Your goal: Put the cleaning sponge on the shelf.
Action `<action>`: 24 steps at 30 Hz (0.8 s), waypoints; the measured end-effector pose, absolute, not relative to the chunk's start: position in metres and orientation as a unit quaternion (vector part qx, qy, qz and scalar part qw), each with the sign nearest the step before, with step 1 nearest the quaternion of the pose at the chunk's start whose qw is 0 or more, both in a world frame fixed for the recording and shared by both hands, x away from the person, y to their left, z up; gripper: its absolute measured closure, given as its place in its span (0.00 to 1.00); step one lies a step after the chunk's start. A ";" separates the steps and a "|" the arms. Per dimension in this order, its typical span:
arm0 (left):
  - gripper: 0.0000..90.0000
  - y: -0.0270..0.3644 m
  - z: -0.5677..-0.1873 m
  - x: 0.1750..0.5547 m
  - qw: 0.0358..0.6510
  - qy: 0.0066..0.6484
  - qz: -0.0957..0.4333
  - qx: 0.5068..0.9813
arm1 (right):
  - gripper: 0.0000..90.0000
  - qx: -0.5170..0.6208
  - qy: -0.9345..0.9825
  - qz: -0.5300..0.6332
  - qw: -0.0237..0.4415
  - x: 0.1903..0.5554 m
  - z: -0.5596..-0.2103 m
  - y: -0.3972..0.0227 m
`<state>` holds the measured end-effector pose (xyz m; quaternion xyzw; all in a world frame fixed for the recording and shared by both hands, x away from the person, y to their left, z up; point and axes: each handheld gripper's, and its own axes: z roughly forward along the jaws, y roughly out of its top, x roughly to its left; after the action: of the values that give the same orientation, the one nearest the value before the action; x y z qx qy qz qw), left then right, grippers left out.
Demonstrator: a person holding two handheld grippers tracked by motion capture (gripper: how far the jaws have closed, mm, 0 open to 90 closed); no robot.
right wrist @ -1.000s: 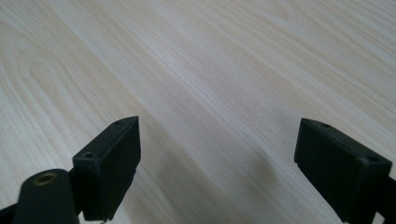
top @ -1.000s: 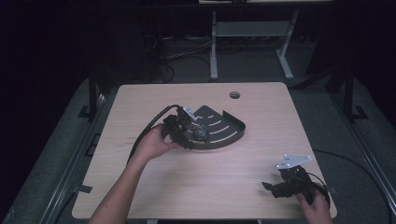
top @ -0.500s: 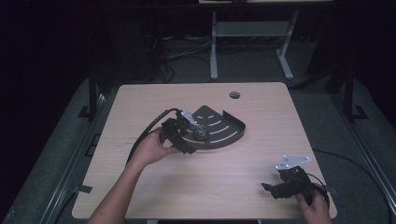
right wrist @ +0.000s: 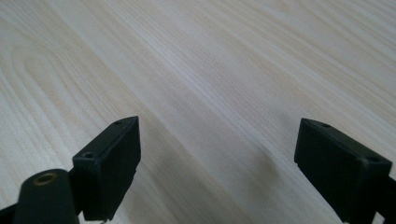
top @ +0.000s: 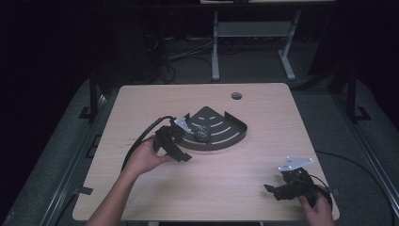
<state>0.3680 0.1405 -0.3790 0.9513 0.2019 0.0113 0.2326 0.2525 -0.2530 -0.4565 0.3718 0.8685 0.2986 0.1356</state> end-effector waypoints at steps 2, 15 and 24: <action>0.21 0.141 -0.381 0.366 0.232 0.205 0.009 0.951 | 0.16 0.372 0.868 0.300 0.136 0.252 -0.456 -0.253; 0.21 0.154 -0.389 0.353 0.232 0.211 0.010 0.950 | 0.16 0.372 0.868 0.299 0.137 0.251 -0.456 -0.253; 0.21 0.168 -0.389 0.340 0.233 0.214 0.013 0.949 | 0.16 0.373 0.865 0.301 0.145 0.250 -0.453 -0.254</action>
<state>0.3403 0.1684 -0.3889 0.9486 0.2138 0.0129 0.2332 0.2498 -0.2536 -0.4526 0.3729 0.8655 0.3012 0.1454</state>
